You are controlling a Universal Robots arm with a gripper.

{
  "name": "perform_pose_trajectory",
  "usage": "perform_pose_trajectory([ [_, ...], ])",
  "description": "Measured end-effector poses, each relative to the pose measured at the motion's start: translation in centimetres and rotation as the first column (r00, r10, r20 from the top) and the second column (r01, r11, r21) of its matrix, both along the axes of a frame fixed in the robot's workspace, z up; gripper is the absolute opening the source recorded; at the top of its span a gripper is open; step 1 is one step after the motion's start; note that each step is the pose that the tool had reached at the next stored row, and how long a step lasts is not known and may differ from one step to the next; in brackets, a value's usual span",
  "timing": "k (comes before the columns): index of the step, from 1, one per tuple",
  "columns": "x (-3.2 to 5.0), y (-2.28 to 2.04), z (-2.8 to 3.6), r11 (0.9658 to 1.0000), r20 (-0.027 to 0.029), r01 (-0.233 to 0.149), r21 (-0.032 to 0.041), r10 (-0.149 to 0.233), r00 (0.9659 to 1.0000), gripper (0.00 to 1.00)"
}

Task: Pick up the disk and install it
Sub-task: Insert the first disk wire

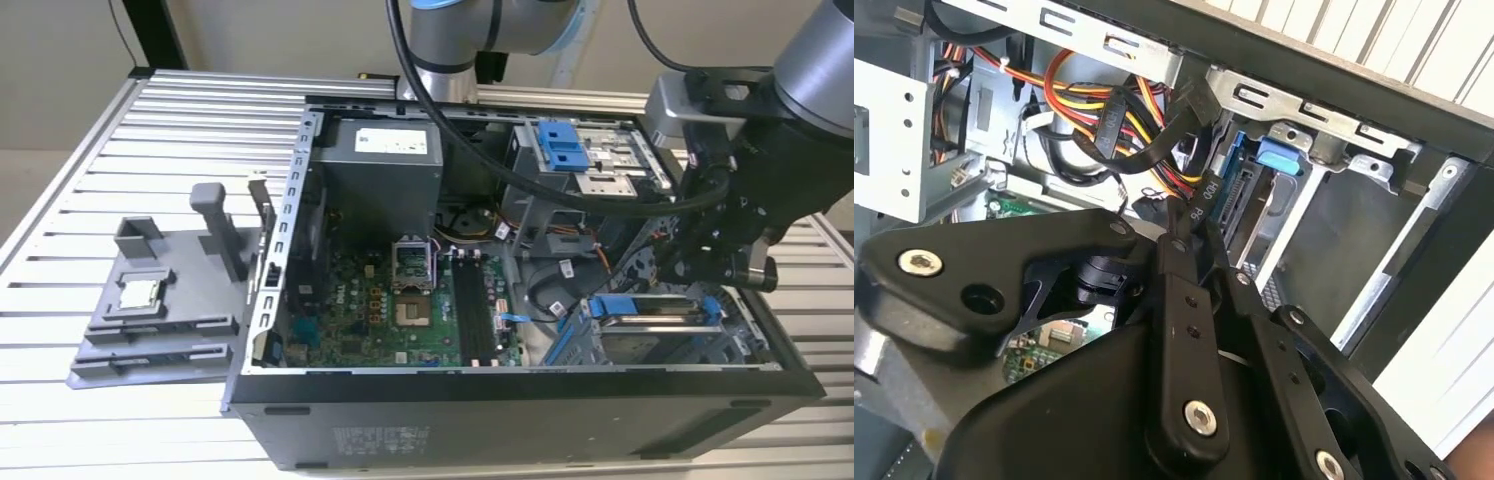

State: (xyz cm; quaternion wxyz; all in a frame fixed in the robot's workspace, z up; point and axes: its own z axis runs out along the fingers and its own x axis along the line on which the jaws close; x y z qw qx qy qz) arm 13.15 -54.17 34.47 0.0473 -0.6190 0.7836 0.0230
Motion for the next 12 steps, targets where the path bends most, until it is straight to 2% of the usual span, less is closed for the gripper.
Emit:
perform_pose_trajectory([
  [6, 0.00, -0.20, 0.03, 1.0000, -0.0016, 0.000, 0.0000, 0.000, 1.0000, 0.00],
  [7, 0.00, -0.20, 0.04, 1.0000, -0.0017, 0.000, 0.0000, 0.000, 1.0000, 1.00],
  [12, 0.00, -0.21, 0.06, 1.0000, -0.0018, 0.000, 0.0001, 0.000, 1.0000, 1.00],
])
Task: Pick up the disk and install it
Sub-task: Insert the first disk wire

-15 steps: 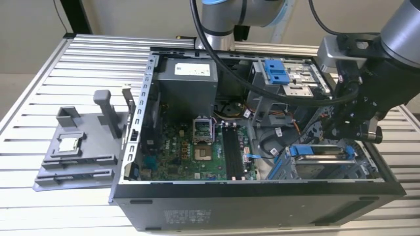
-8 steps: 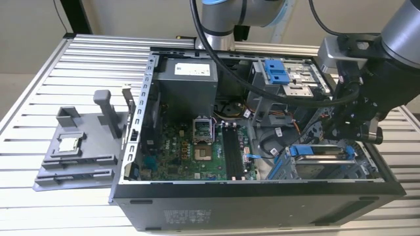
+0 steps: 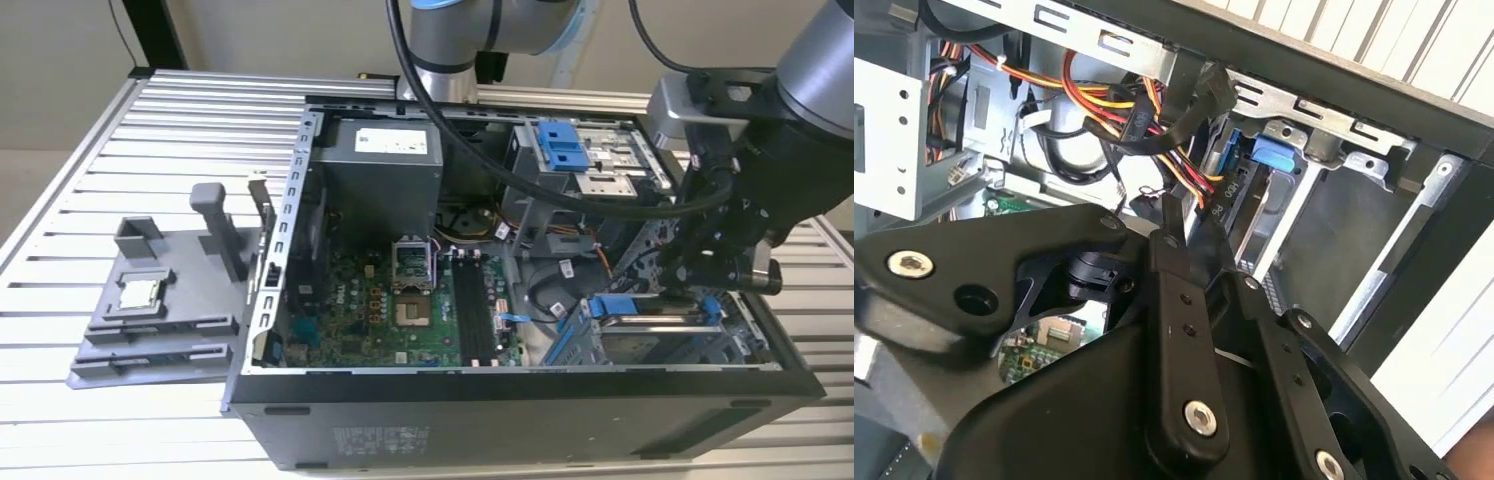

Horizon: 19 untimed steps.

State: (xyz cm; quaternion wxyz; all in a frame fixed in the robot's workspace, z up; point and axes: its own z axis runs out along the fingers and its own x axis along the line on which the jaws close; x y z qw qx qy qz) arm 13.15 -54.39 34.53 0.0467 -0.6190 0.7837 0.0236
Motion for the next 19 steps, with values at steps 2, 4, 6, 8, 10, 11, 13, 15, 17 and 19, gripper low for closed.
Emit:
perform_pose_trajectory([
  [2, 0.00, 0.00, 0.00, 1.0000, 0.0000, 0.000, 0.0000, 0.000, 1.0000, 1.00],
  [4, 0.00, -0.05, 0.02, 1.0000, 0.0000, 0.000, -0.0003, 0.000, 1.0000, 1.00],
  [6, 0.00, -0.20, 0.01, 1.0000, -0.0009, 0.008, 0.0000, -0.008, 1.0000, 1.00],
  [8, 0.01, -0.49, 0.01, 0.9999, -0.0072, 0.014, -0.0001, -0.014, 0.9999, 1.00],
  [10, 0.00, -0.82, 0.01, 0.9998, -0.0139, 0.020, -0.0003, -0.020, 0.9997, 1.00],
  [11, 0.00, -0.96, 0.01, 0.9997, -0.0173, 0.023, -0.0004, -0.023, 0.9996, 1.00],
  [13, 0.00, -0.98, -0.11, 0.9997, -0.0190, 0.026, -0.0001, -0.026, 0.9995, 1.00],
  [15, 0.04, -0.98, -0.31, 0.9996, -0.0192, 0.028, -0.0003, -0.028, 0.9994, 1.00],
  [17, 0.06, -0.98, -0.44, 0.9996, -0.0192, 0.029, -0.0003, -0.029, 0.9994, 1.00],
  [19, 0.09, -0.98, -0.59, 0.9995, -0.0192, 0.030, -0.0002, -0.030, 0.9994, 1.00],
])
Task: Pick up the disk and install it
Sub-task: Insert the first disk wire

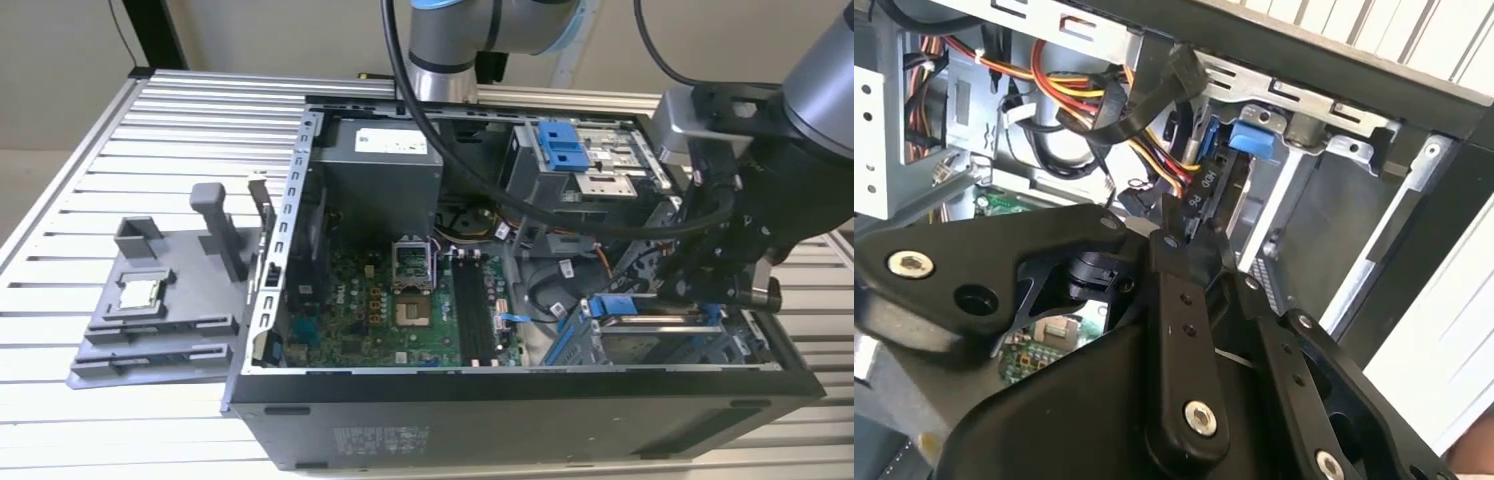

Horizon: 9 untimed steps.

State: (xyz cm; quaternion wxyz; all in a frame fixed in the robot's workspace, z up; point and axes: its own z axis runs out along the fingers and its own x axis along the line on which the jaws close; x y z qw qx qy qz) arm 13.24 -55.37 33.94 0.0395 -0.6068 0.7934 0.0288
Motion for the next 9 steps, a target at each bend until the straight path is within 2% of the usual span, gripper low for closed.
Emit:
perform_pose_trajectory([
  [6, 0.11, 0.00, -0.46, 1.0000, 0.0000, 0.003, -0.0001, -0.003, 1.0000, 1.00],
  [9, 0.11, 0.00, -0.49, 1.0000, 0.0000, 0.003, -0.0004, -0.003, 1.0000, 1.00],
])
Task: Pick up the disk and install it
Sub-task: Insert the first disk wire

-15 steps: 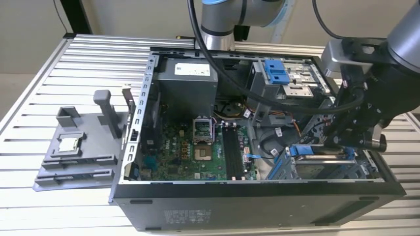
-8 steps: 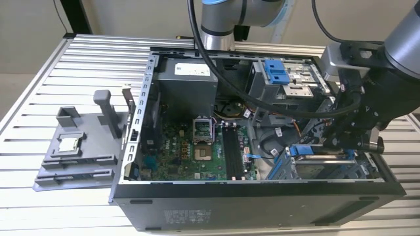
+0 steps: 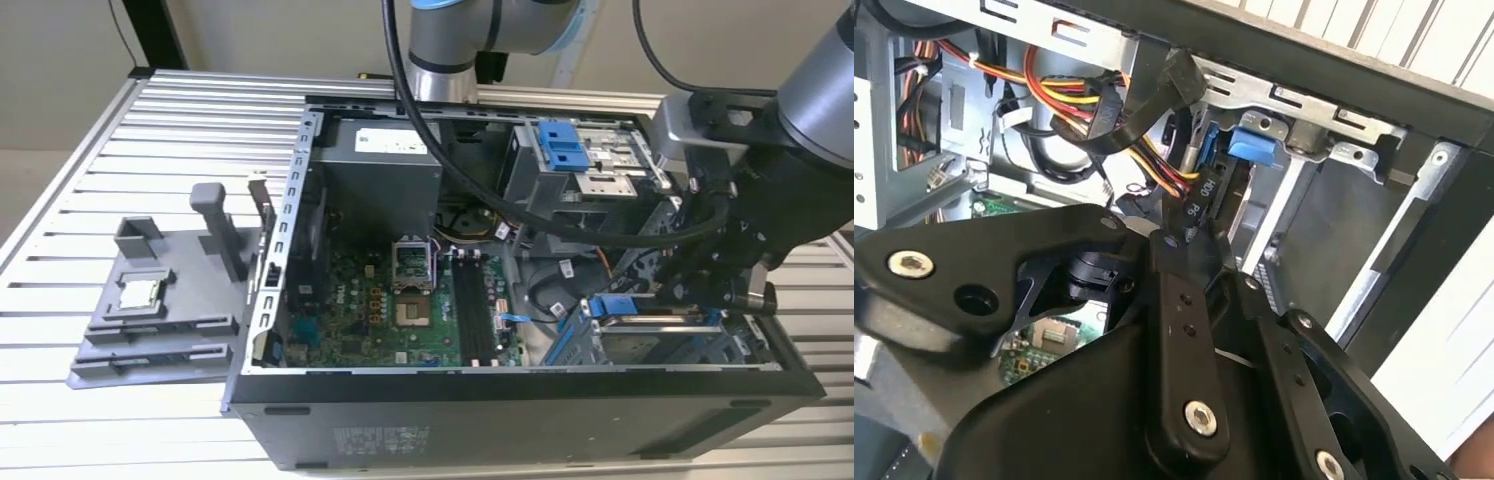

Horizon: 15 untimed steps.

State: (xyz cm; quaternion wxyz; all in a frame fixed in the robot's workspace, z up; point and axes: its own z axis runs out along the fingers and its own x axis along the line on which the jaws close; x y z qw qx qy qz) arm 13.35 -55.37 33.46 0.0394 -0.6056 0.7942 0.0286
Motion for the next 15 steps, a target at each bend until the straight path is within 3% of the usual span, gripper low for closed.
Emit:
perform_pose_trajectory([
  [1, 0.00, 0.00, -0.01, 1.0000, 0.0000, 0.000, 0.0001, 0.000, 1.0000, 0.00],
  [9, 0.00, 0.00, 0.09, 1.0000, 0.0000, 0.000, 0.0004, 0.000, 1.0000, 0.00],
  [15, -0.25, 0.00, 2.05, 1.0000, -0.0001, 0.000, 0.0003, 0.000, 1.0000, 0.00],
])
